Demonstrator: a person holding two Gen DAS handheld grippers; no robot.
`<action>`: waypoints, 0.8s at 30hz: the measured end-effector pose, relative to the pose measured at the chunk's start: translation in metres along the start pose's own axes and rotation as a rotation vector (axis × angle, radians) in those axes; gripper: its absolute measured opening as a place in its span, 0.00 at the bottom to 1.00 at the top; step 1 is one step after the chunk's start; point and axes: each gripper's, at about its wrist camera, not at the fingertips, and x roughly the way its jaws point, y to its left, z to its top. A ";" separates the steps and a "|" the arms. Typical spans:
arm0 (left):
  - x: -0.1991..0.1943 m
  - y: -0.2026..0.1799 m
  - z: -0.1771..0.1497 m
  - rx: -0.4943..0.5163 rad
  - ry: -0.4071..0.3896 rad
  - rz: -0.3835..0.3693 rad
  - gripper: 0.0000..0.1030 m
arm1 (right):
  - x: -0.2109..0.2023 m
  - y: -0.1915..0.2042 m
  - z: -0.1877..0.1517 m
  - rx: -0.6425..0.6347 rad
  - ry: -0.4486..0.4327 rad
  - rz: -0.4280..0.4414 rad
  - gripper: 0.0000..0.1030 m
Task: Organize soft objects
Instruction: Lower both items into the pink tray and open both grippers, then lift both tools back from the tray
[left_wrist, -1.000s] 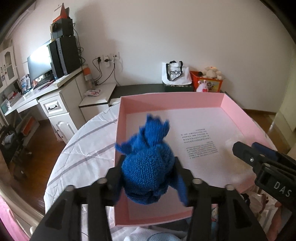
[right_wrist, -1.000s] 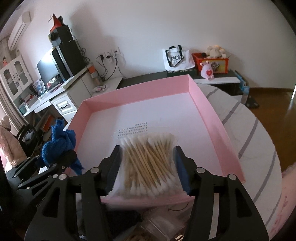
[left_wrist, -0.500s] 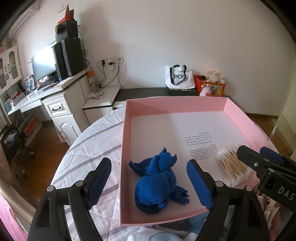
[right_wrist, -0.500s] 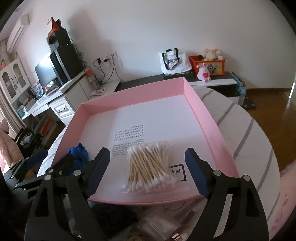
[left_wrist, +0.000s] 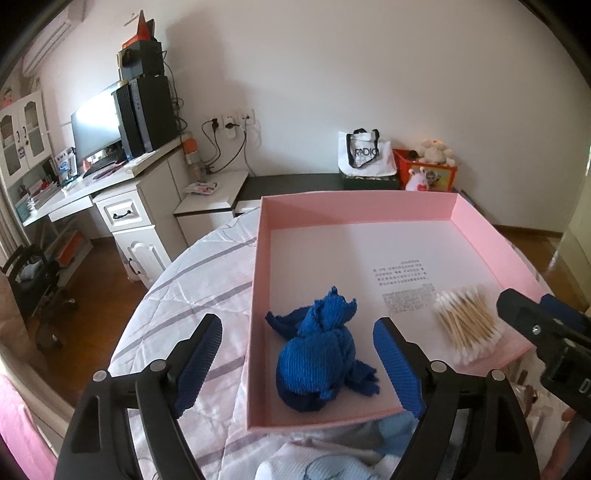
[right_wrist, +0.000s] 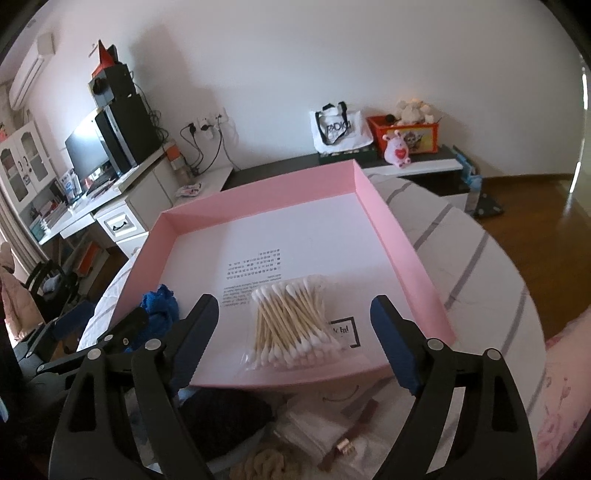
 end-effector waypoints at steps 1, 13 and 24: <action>-0.003 0.000 -0.002 -0.001 0.005 -0.005 0.79 | -0.004 0.000 -0.002 0.000 -0.005 0.000 0.83; -0.077 0.002 -0.018 -0.017 -0.028 -0.029 0.79 | -0.059 0.014 -0.014 -0.022 -0.040 -0.014 0.89; -0.169 0.008 -0.047 -0.034 -0.120 -0.018 0.92 | -0.135 0.028 -0.029 -0.044 -0.138 -0.037 1.00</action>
